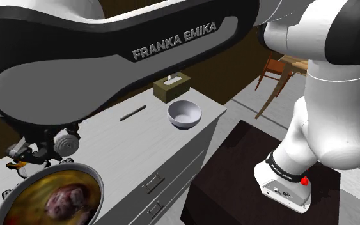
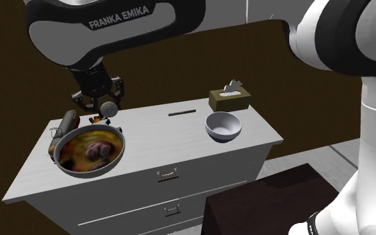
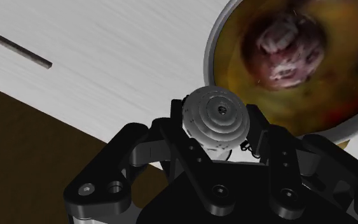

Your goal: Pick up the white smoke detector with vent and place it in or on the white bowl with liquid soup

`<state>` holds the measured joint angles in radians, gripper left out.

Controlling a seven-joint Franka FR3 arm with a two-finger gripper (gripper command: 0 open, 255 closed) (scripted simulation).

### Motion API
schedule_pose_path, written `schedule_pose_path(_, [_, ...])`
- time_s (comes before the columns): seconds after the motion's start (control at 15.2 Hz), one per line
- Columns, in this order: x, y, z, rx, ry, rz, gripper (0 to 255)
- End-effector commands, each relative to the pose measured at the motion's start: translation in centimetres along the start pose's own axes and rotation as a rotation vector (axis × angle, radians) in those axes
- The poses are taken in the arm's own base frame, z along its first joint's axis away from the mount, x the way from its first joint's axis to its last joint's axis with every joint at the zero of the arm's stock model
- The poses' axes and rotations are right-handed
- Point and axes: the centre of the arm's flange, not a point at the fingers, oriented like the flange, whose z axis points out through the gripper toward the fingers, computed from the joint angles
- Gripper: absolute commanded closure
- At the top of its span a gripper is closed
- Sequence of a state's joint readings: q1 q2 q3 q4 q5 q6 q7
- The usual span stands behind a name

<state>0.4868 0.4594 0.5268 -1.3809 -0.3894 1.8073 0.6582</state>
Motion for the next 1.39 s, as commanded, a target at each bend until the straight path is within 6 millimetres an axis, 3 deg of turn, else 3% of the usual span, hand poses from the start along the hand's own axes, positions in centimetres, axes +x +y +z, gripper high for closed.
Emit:
schedule_pose_path(0.0, [-0.1,-2.7,-0.5,-0.001,0.000,0.001,255])
schedule_pose_path(0.33, [-0.2,-9.9,-1.3,-0.001,0.000,0.001,255])
schedule_pose_path(1.19, [-1.0,-10.7,5.6,-0.001,0.000,0.001,255])
schedule_pose_path(1.32, [-1.0,-10.7,5.6,-0.001,0.000,0.001,255])
